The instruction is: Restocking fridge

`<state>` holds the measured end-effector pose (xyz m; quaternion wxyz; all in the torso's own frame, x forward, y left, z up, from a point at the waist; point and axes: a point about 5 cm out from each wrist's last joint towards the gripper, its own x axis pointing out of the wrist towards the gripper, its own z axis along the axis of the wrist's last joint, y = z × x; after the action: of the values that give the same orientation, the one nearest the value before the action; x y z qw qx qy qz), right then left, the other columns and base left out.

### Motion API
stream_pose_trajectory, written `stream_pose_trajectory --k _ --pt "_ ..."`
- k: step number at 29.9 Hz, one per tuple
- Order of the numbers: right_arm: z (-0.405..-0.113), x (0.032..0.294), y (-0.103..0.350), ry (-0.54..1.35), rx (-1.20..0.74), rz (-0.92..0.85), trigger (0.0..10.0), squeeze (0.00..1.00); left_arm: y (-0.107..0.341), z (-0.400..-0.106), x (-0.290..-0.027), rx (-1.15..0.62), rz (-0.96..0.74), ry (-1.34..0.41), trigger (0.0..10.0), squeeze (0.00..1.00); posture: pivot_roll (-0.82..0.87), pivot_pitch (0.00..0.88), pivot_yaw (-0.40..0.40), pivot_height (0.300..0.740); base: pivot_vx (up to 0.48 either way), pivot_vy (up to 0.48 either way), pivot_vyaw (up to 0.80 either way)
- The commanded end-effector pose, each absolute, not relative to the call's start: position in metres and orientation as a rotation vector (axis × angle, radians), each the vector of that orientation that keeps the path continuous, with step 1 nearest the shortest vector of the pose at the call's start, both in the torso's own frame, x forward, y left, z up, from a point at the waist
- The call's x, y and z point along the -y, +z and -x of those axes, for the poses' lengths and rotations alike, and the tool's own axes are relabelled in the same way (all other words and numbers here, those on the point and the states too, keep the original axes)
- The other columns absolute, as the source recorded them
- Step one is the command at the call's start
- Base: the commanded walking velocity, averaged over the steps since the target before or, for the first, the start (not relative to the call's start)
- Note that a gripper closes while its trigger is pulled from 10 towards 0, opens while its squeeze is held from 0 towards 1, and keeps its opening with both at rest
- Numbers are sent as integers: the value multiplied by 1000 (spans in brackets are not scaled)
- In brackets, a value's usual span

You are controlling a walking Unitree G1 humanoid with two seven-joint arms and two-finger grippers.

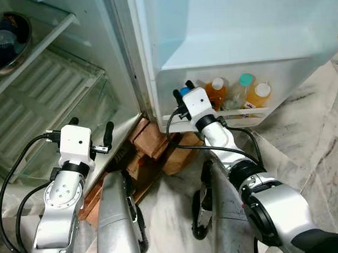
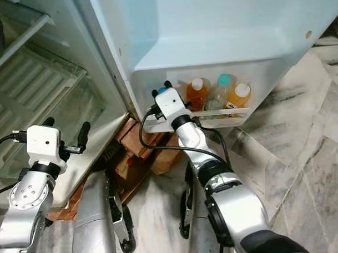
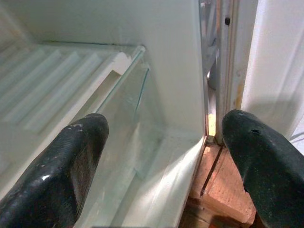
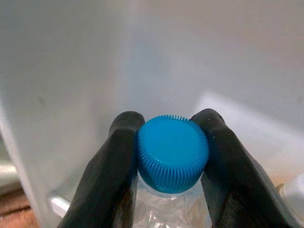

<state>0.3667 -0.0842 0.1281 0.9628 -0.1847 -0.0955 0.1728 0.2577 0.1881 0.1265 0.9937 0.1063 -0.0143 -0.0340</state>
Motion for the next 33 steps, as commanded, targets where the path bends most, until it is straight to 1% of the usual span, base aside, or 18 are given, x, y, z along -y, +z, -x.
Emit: stream_pose_trajectory --k 1,4,5,6,9,13,19,22,26,28,30,31,32,33 --pt "-364 90 111 347 93 376 10000 0 120 -255 -189 -7 -223 -70 10000 0 178 348 27 547 0 0 0" --pt "-365 94 110 348 58 356 10000 0 119 -256 -190 -9 -222 -68 10000 0 175 344 27 547 0 0 0" --pt "-366 96 112 342 64 351 10000 949 119 -257 -190 -10 -223 -68 10000 0 173 335 26 547 0 0 0" --pt "-367 97 114 336 79 350 10000 1000 118 -258 -190 -10 -224 -67 10000 0 172 330 26 547 0 0 0" --pt "-369 97 121 338 116 332 10000 1000 117 -260 -190 -11 -226 -65 10000 0 166 317 25 547 0 0 0" --pt "-370 90 135 381 192 261 10000 1000 116 -264 -191 -10 -227 -61 10000 0 155 296 22 547 0 0 0" --pt "-364 80 145 515 268 182 10000 1000 115 -272 -190 4 -220 -47 10000 0 126 246 8 547 0 0 0" --pt "-359 79 143 570 276 170 10000 1000 113 -272 -190 6 -214 -46 10000 0 100 220 3 547 0 0 0" --pt "-352 90 136 596 250 172 10000 1000 107 -271 -191 1 -211 -41 10000 0 69 178 -6 547 0 0 0" --pt "-351 93 134 591 247 172 10000 1000 106 -271 -191 0 -210 -39 10000 0 67 173 -7 547 0 0 0" --pt "-343 102 131 571 254 146 10000 1000 103 -270 -192 -1 -203 -29 10000 0 54 142 -13 547 0 0 0" --pt "-343 102 131 571 254 146 10000 1000 103 -270 -192 -1 -203 -29 10000 0 54 142 -13 547 0 0 0" --pt "-330 108 128 546 264 99 10000 1000 101 -268 -191 0 -195 -23 10000 0 41 112 -18 547 0 0 0" --pt "-330 108 128 546 264 99 10000 1000 101 -268 -191 0 -195 -23 10000 0 41 112 -18 547 0 0 0"
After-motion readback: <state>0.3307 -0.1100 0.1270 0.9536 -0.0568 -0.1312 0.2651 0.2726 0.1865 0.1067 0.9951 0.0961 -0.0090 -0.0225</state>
